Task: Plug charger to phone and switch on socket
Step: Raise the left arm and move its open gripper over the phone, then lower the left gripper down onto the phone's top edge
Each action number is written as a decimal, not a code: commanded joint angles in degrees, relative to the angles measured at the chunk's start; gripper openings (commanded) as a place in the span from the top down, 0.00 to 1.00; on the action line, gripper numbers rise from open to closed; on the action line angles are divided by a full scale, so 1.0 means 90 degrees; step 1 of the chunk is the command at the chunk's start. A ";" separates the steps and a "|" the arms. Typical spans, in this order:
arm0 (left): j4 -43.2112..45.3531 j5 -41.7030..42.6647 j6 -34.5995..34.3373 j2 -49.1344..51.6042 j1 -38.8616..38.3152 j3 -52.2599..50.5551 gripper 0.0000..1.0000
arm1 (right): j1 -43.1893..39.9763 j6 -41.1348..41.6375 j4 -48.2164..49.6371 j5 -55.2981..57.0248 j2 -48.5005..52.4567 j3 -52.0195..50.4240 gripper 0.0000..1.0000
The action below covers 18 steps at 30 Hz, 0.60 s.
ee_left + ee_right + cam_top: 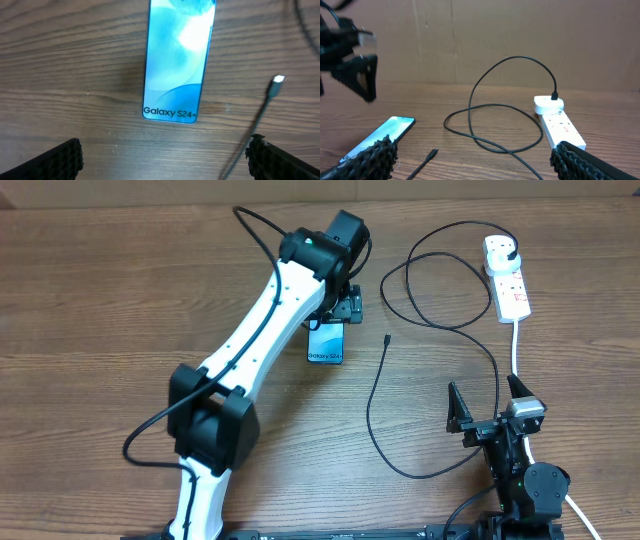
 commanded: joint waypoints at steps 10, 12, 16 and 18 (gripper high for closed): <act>0.0384 0.1117 0.0906 0.1064 0.0483 0.0124 0.00 | 0.0029 0.0019 0.0024 -0.0029 -0.0075 -0.0063 0.00; 0.0525 0.1617 0.0928 0.1207 0.0571 0.0124 0.00 | 0.0029 0.0019 0.0024 -0.0029 -0.0075 -0.0063 0.00; 0.0571 0.1600 0.0918 0.1331 0.0595 0.0124 0.00 | 0.0029 0.0019 0.0024 -0.0029 -0.0075 -0.0063 0.00; 0.0556 0.1348 0.0794 0.1348 0.0551 0.0124 0.01 | 0.0029 0.0019 0.0024 -0.0029 -0.0075 -0.0063 0.00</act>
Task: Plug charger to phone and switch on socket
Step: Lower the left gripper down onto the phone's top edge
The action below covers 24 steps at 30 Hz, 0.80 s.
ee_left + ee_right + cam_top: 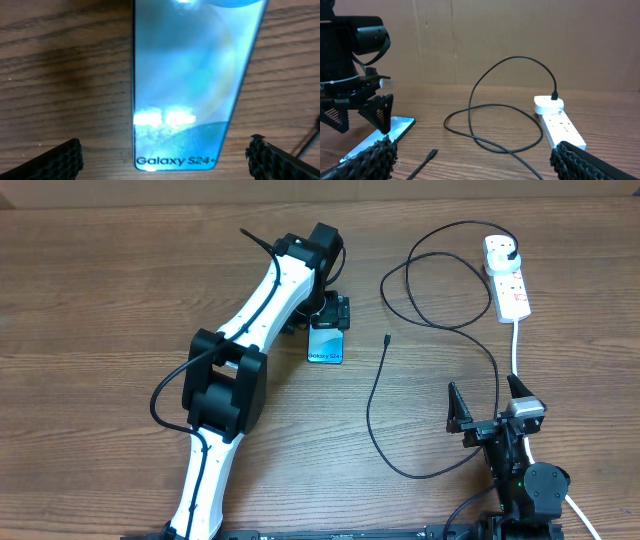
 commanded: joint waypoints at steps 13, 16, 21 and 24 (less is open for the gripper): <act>0.0012 -0.1248 -0.0882 0.0316 -0.0624 0.0117 0.00 | 0.0029 0.0017 0.0024 -0.0029 -0.0075 -0.0063 0.00; 0.0036 -0.1032 -0.0879 0.0452 -0.0578 0.0112 0.00 | 0.0029 0.0017 0.0024 -0.0029 -0.0075 -0.0063 0.00; 0.0063 -0.0566 -0.0874 0.0542 -0.0364 0.0112 0.00 | 0.0029 0.0017 0.0024 -0.0029 -0.0075 -0.0063 0.00; 0.0112 -0.0578 -0.0852 0.0542 -0.0287 0.0112 0.00 | 0.0029 0.0017 0.0024 -0.0029 -0.0075 -0.0063 0.00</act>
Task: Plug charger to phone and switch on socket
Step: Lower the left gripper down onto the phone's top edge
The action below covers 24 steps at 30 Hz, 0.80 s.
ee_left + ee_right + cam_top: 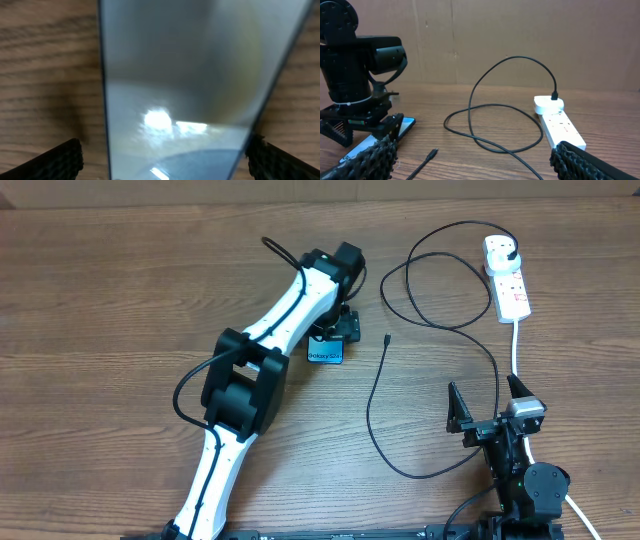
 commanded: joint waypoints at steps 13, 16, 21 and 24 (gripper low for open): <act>0.0585 -0.0070 0.0104 0.0104 0.0092 0.0107 0.00 | 0.0029 0.0017 0.0024 -0.0029 -0.0075 -0.0063 0.00; 0.0588 -0.0136 -0.0143 0.0112 0.0095 0.0102 0.00 | 0.0029 0.0017 0.0024 -0.0029 -0.0075 -0.0063 0.00; 0.0576 -0.0357 -0.0316 0.0114 0.0051 0.0090 0.00 | 0.0029 0.0017 0.0024 -0.0029 -0.0075 -0.0063 0.00; 0.0580 -0.0425 -0.0325 0.0114 -0.0015 0.0087 0.00 | 0.0029 0.0017 0.0024 -0.0029 -0.0075 -0.0063 0.00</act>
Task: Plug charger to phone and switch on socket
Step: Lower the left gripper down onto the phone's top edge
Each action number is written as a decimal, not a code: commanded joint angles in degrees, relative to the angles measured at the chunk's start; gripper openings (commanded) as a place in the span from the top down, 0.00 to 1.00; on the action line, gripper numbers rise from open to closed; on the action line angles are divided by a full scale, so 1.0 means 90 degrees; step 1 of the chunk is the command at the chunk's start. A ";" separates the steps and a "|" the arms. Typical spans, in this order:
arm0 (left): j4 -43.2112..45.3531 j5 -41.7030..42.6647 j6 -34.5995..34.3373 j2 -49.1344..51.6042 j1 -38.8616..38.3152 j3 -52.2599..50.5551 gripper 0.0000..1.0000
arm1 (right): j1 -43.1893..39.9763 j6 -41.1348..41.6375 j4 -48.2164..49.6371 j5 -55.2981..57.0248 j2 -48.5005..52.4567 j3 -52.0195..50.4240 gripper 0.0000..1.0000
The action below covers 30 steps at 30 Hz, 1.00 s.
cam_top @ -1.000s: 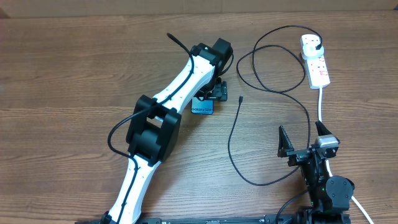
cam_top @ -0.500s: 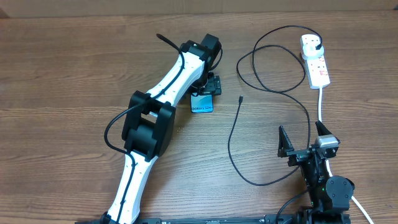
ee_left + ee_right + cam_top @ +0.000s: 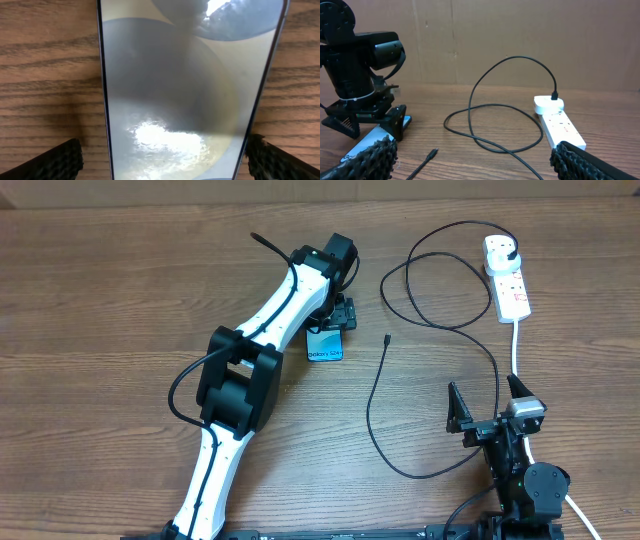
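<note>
The phone [image 3: 325, 346] lies flat on the table, screen up, and fills the left wrist view [image 3: 185, 95]. My left gripper [image 3: 336, 314] is low over its far half, open, with one finger [image 3: 50, 162] off each long edge and the right one close to the edge. The black charger cable's free tip [image 3: 387, 338] lies on the wood just right of the phone, also in the right wrist view [image 3: 434, 151]. The white socket strip [image 3: 508, 277] lies at the far right with the charger plug [image 3: 555, 95] in it. My right gripper [image 3: 488, 410] rests open near the front right, holding nothing.
The cable [image 3: 440, 310] loops across the table between the phone and the strip, then runs forward in an arc [image 3: 375, 430] past my right gripper. A cardboard wall [image 3: 520, 35] stands behind the table. The strip's white lead [image 3: 515, 345] runs toward my right arm.
My left gripper has shifted a little along the phone toward its far end, still open and low over the screen. The phone, the cable and the right arm have not moved.
My left gripper was first open well above the phone, with the phone's near end and the cable tip in its view. Then it was lower, then very close with a finger off each long edge, where it stays now. The right arm stayed still.
</note>
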 commanded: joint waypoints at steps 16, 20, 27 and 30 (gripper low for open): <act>0.0075 -0.0019 -0.0304 0.0117 -0.0017 0.0000 0.00 | 0.0029 0.0017 0.0022 -0.0029 -0.0075 -0.0063 0.00; 0.0095 0.0029 -0.0345 0.0117 0.0044 -0.0056 0.00 | 0.0029 0.0017 0.0022 -0.0029 -0.0075 -0.0063 0.00; 0.0095 0.0049 -0.0342 0.0117 0.0053 -0.0056 0.00 | 0.0029 0.0017 0.0022 -0.0029 -0.0075 -0.0063 0.00; 0.0097 0.0051 -0.0342 0.0117 0.0053 -0.0056 0.00 | 0.0029 0.0017 0.0022 -0.0029 -0.0075 -0.0063 0.00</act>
